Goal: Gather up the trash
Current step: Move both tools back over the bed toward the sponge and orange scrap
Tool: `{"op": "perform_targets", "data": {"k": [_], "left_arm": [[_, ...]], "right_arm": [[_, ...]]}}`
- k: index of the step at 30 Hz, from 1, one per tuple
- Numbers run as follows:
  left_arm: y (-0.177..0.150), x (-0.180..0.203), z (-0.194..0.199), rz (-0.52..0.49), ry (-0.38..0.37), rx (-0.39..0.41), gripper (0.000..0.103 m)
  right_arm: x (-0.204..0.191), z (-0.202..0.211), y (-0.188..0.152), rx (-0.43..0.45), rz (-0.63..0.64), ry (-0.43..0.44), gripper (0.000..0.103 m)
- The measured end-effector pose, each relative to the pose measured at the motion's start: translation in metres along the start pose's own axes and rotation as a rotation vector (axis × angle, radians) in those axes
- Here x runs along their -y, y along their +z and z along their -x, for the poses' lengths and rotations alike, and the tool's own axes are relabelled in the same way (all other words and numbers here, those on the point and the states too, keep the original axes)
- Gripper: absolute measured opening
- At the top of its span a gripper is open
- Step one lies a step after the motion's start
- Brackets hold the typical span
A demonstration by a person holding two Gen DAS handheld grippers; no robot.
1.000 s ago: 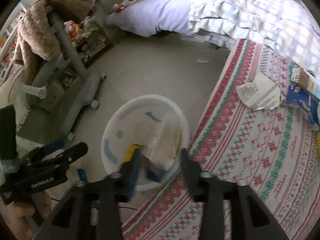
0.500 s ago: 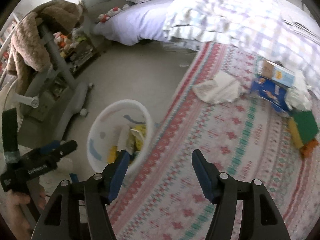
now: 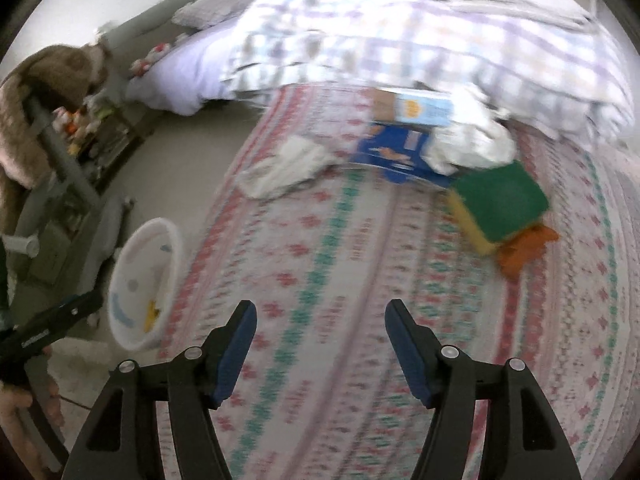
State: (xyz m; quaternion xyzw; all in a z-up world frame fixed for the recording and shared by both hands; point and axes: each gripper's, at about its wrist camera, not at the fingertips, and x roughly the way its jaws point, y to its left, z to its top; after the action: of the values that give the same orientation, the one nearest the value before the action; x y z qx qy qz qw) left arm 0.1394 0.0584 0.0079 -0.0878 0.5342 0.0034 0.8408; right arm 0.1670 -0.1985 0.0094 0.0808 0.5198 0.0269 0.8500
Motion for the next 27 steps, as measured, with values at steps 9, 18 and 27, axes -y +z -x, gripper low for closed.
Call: {"op": "perform_targets", "data": {"k": [9,18,27], "left_arm": [[0.006,0.049,-0.012,-0.013,-0.051,-0.014,0.102],[0.01,0.098,-0.031,-0.03,-0.097,-0.041,0.102],[0.013,0.12,-0.043,-0.035,-0.107,-0.05,0.102]], "right_arm": [[0.084,0.007,0.018,-0.013,-0.139,-0.033,0.076],[0.164,0.001,0.03,-0.006,-0.347,-0.083,0.083],[0.17,-0.021,0.035,0.014,-0.379,-0.134,0.082]]}}
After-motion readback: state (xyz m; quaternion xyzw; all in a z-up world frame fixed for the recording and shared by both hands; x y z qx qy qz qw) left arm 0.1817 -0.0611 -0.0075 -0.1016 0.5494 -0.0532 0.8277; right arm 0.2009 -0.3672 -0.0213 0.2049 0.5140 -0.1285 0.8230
